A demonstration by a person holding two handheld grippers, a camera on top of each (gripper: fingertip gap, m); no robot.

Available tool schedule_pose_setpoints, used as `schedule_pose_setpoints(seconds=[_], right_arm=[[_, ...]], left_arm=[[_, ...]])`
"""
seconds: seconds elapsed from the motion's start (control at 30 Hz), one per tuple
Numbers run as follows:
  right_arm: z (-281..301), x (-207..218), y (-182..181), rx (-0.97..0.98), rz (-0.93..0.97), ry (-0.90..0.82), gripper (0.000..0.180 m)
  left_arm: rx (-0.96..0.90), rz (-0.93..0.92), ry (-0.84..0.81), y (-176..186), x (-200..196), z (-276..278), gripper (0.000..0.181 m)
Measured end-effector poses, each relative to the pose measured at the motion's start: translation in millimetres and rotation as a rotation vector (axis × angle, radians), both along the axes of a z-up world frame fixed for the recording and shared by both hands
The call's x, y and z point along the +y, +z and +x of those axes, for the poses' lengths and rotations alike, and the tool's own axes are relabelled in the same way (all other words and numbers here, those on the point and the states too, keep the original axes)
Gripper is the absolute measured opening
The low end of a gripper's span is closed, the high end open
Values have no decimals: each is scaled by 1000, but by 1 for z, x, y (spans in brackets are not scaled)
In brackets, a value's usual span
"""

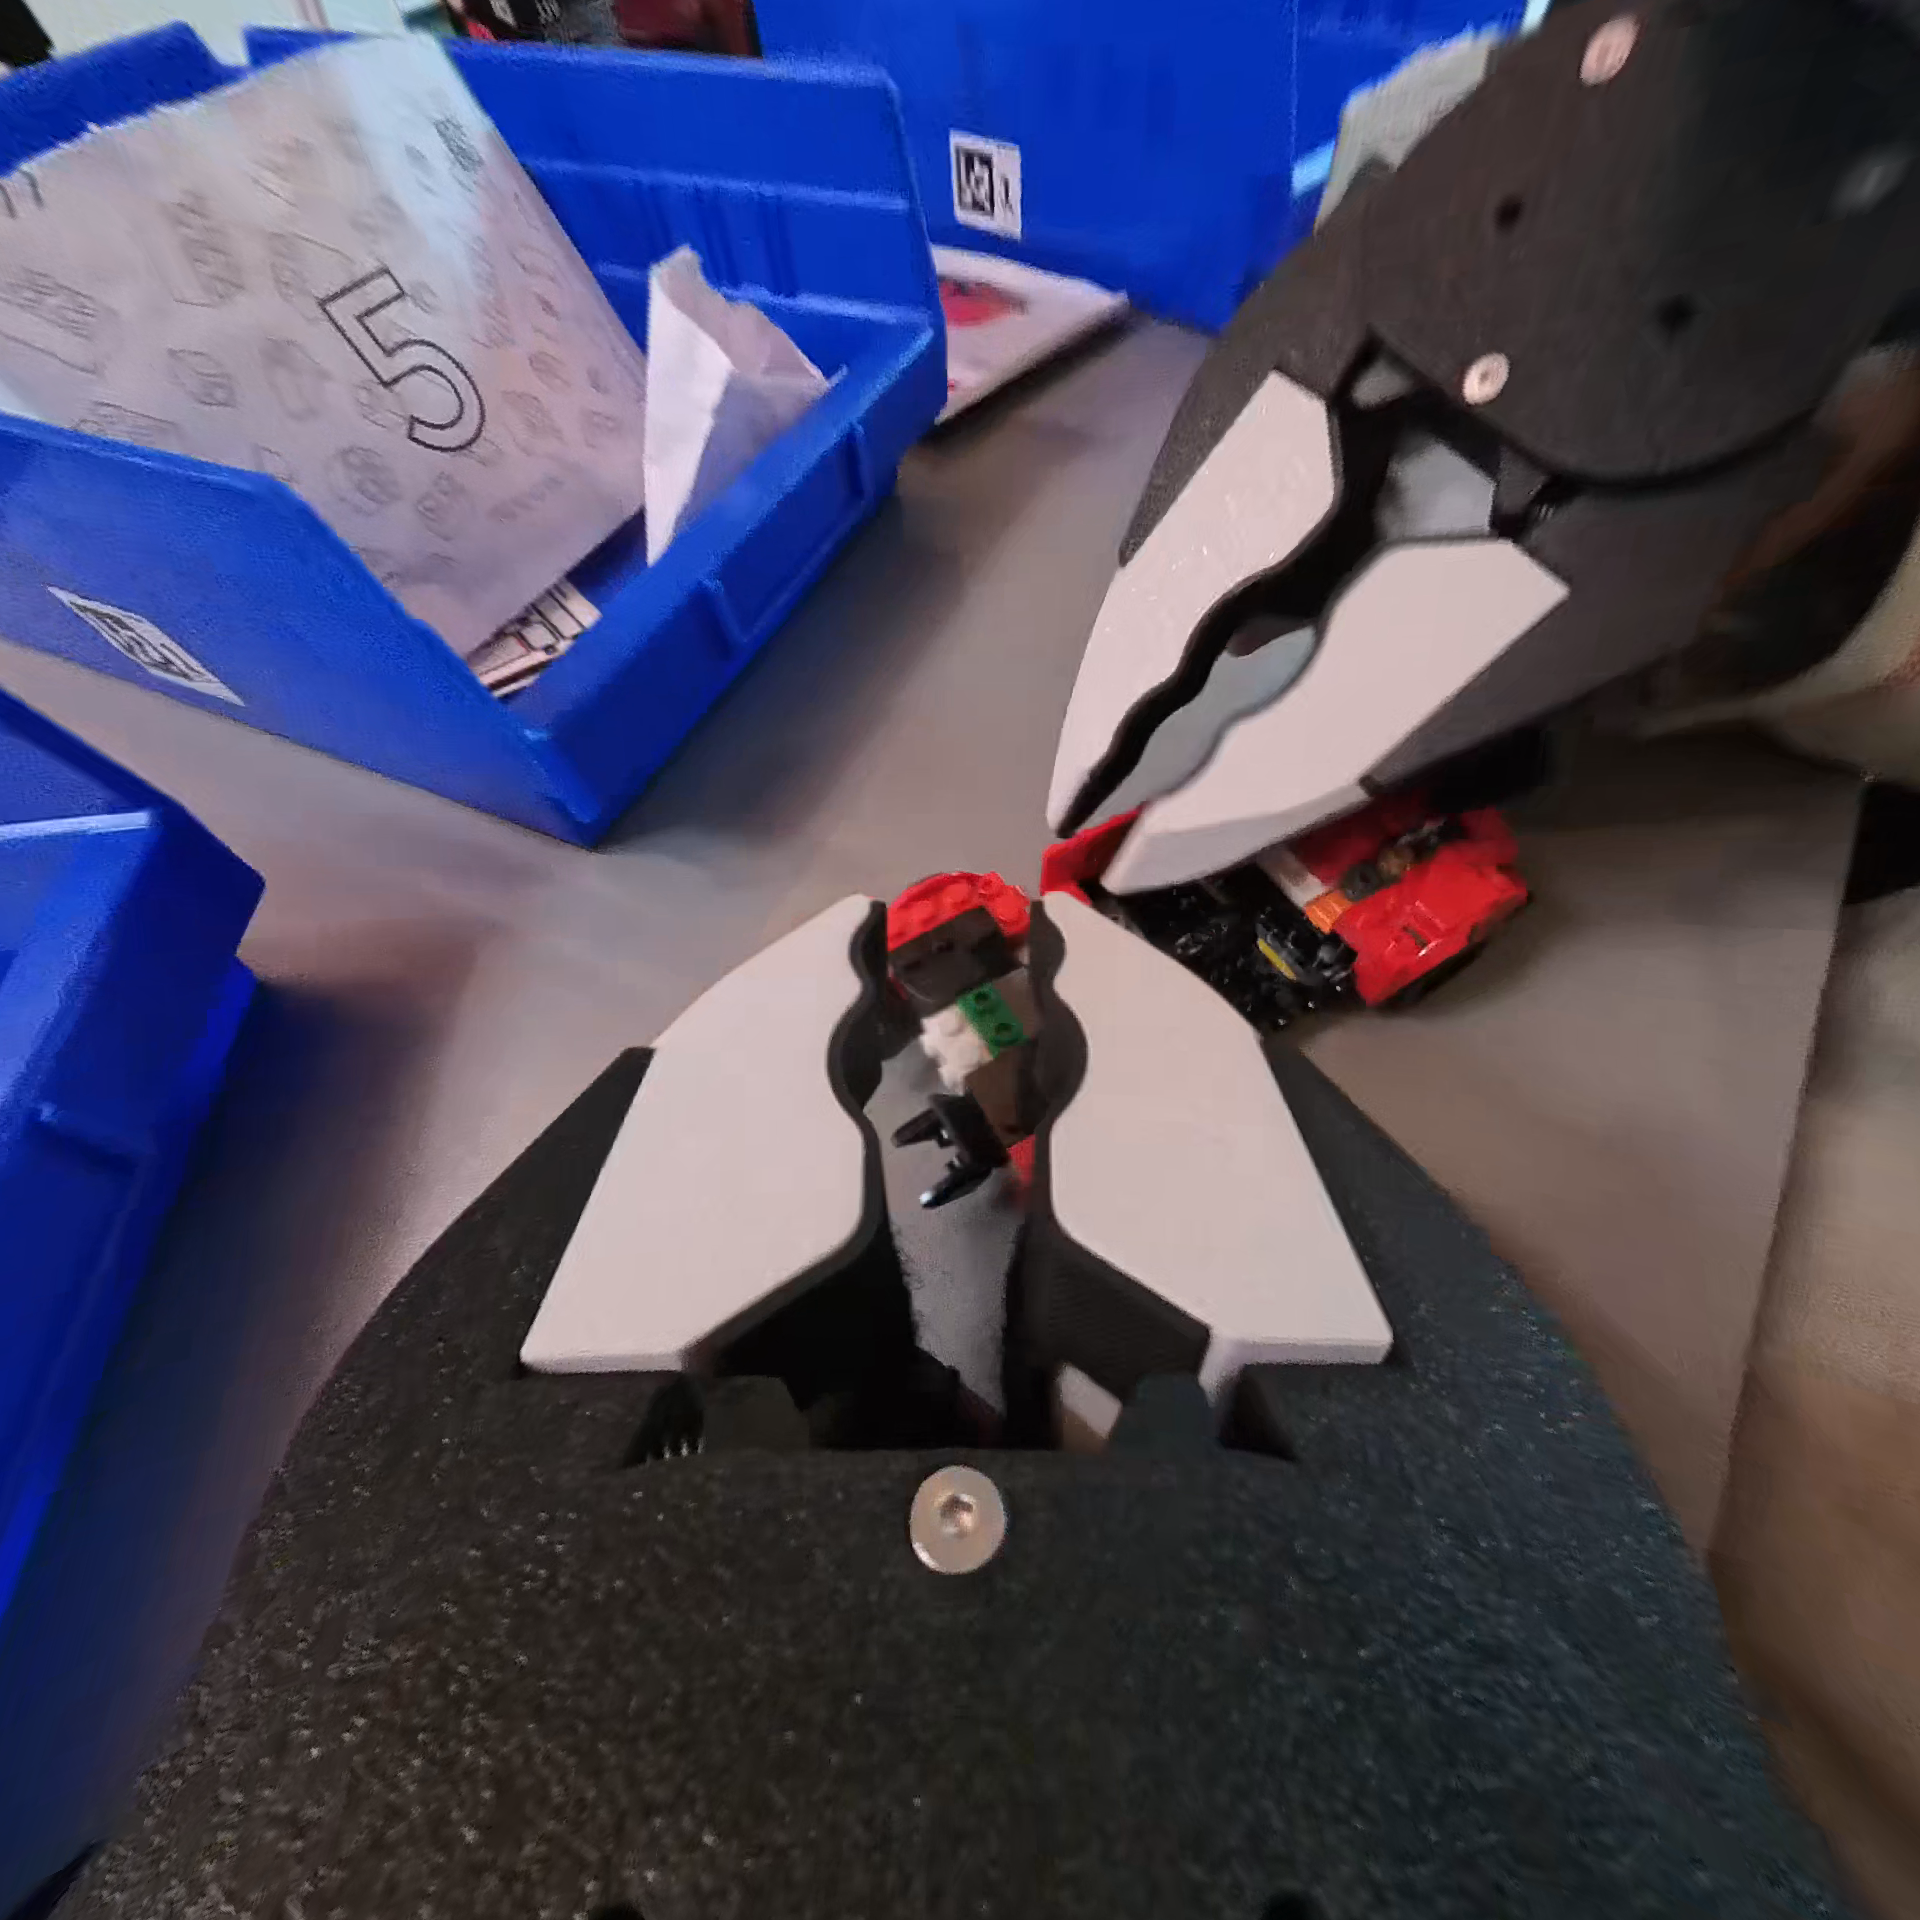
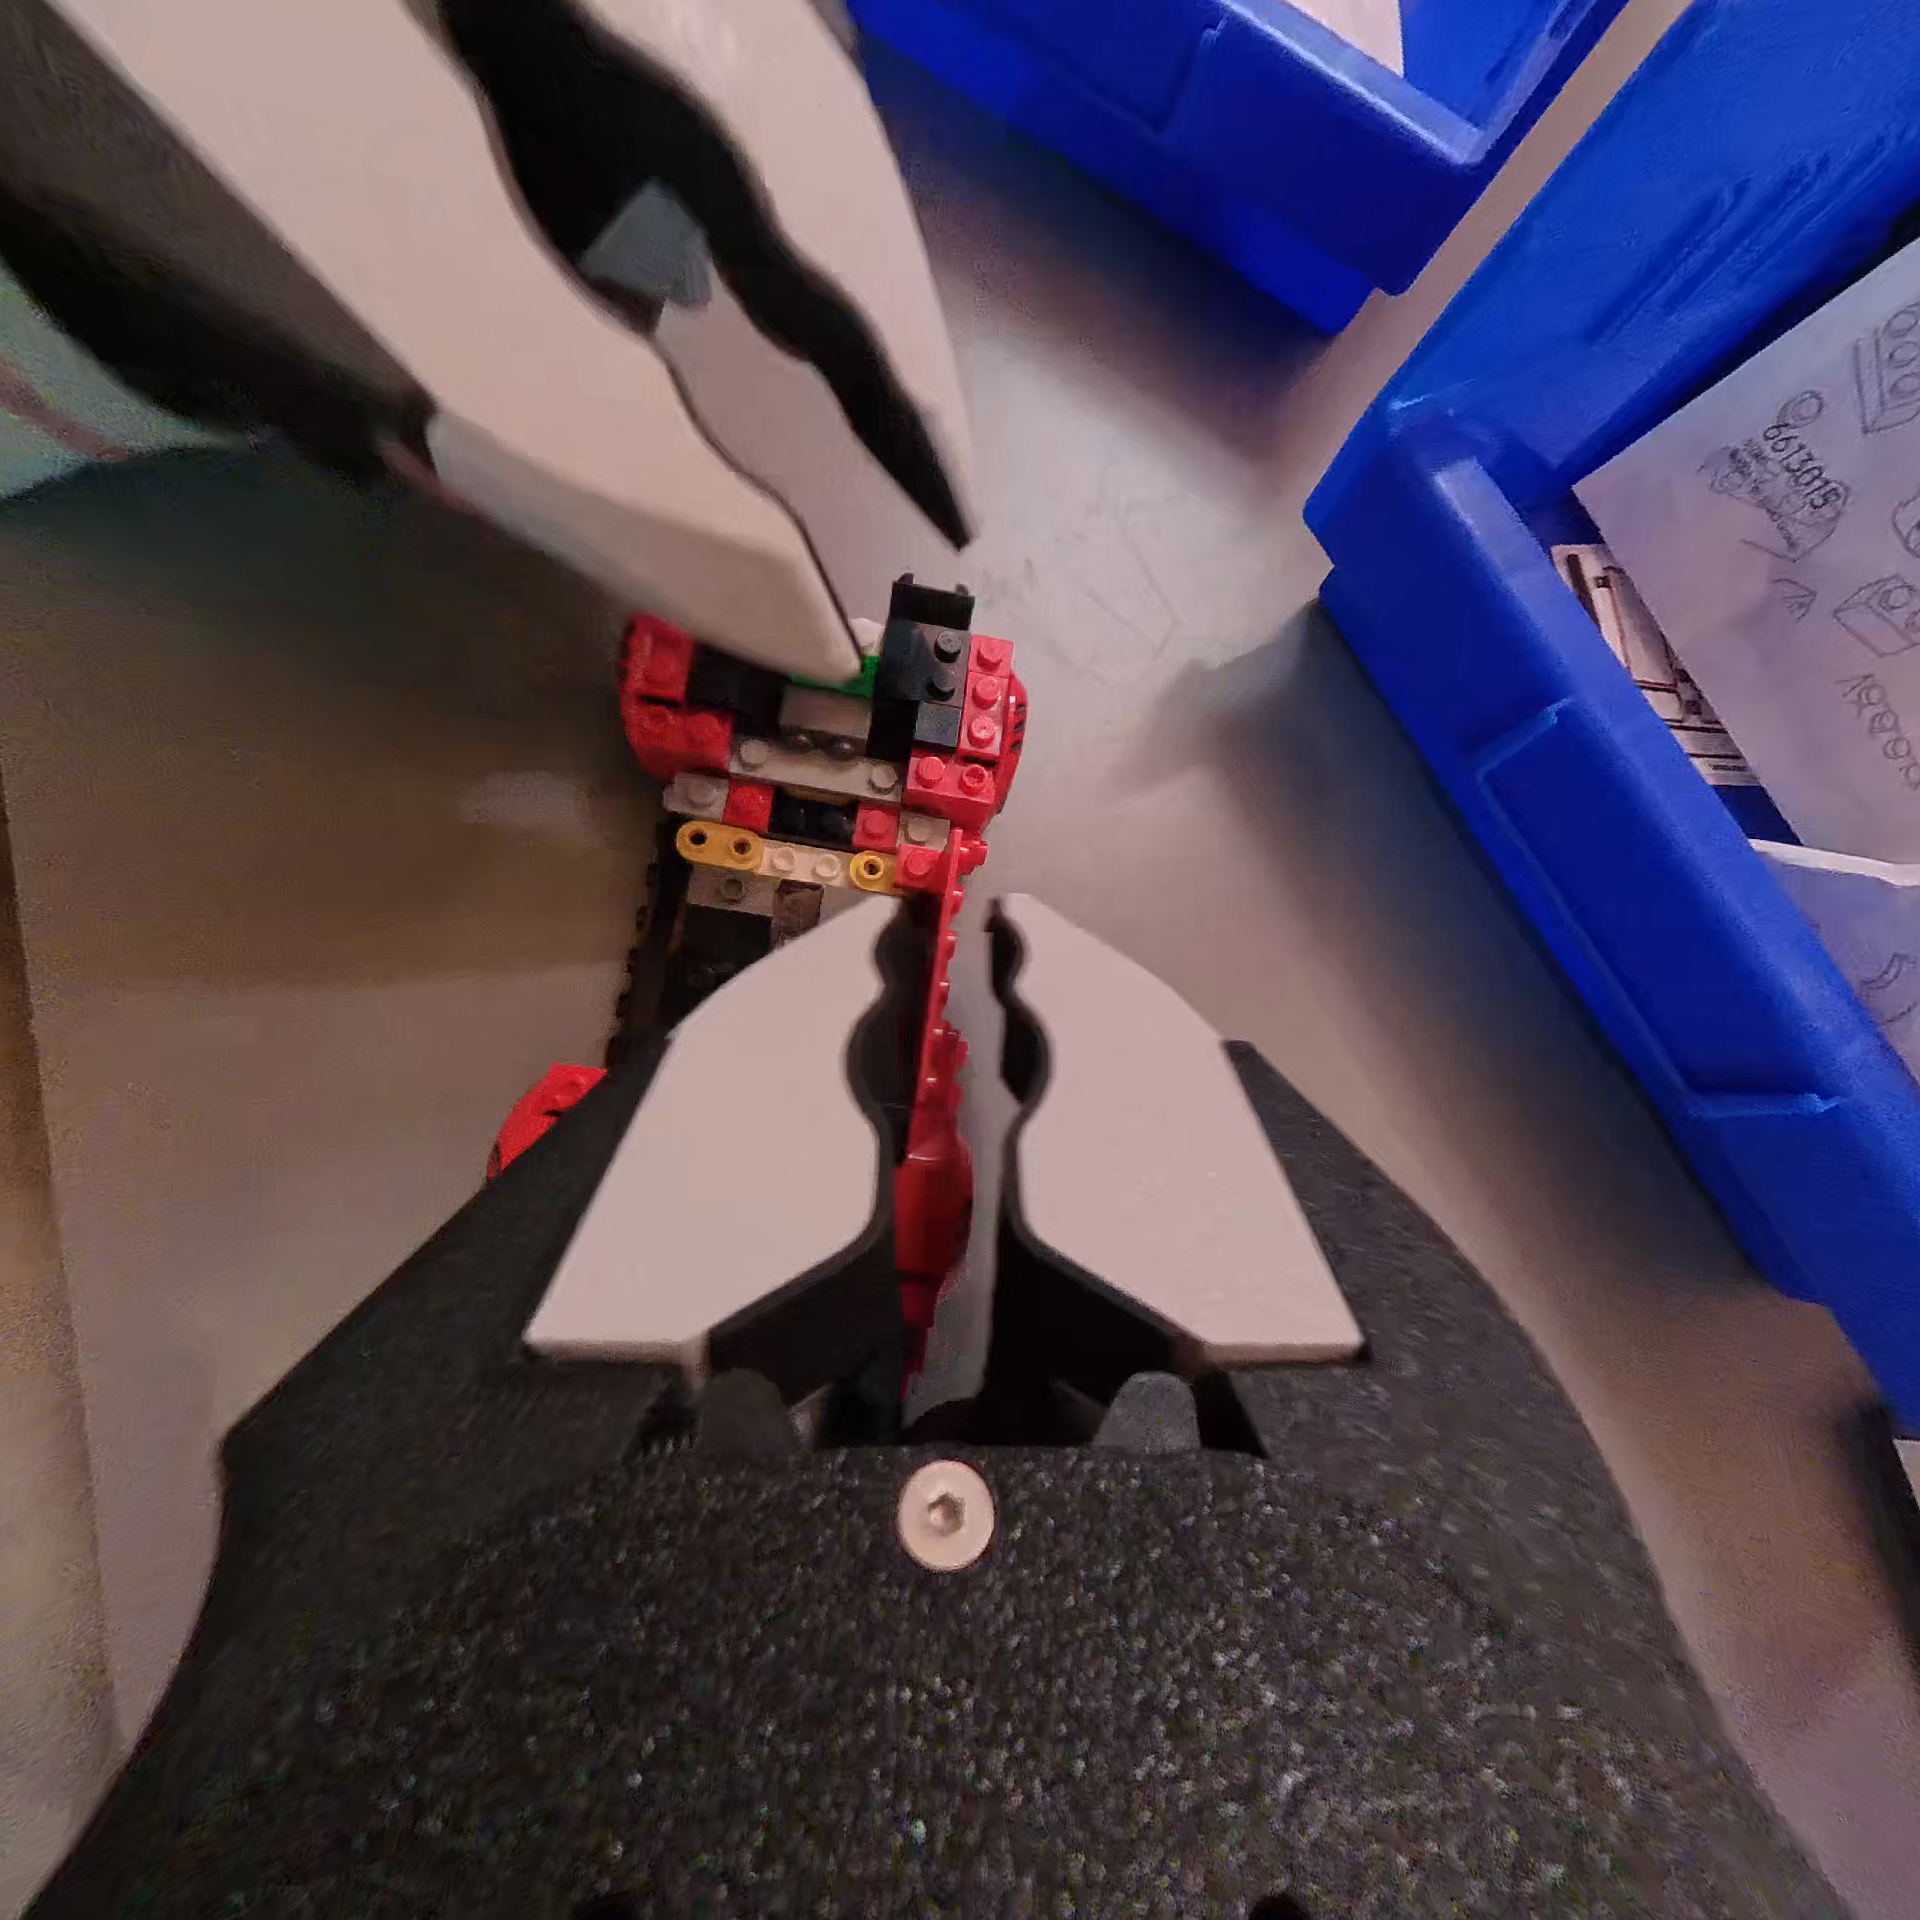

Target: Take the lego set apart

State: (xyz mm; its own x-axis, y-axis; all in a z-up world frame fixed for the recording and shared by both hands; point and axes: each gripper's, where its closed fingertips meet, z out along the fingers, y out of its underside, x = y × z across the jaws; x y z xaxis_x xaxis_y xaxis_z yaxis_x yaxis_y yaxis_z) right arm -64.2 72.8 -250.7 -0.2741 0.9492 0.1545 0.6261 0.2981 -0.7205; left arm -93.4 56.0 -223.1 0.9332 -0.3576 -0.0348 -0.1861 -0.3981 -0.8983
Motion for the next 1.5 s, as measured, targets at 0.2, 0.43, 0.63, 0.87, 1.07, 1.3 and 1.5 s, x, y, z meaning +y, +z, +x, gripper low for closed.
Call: schedule_pose_setpoints(seconds=[0.2, 0.43, 0.63, 0.87, 1.07, 1.3, 1.5], right_arm=[[27, 9, 29, 33, -238, 35, 42], [73, 18, 23, 20, -401, 50, 32], [72, 9, 15, 30, -464, 28, 28], [58, 9, 6, -49, -343, -42, 25], [54, 7, 5, -186, -382, 3, 16], [54, 8, 5, -211, -160, 105, 14], [55, -2, 11, -297, -357, 326, 12]], left_arm=[[29, -24, -50, 7, -10, 16, 30], [99, -92, -183, -6, -10, 57, 24], [234, -168, -133, -27, -1, 58, 3], [237, -193, -120, -33, 7, 60, 0], [267, -163, -167, -32, 7, 63, 0], [258, -170, -245, -34, 1, 73, 0], [233, -169, -273, -34, -1, 75, 0]])
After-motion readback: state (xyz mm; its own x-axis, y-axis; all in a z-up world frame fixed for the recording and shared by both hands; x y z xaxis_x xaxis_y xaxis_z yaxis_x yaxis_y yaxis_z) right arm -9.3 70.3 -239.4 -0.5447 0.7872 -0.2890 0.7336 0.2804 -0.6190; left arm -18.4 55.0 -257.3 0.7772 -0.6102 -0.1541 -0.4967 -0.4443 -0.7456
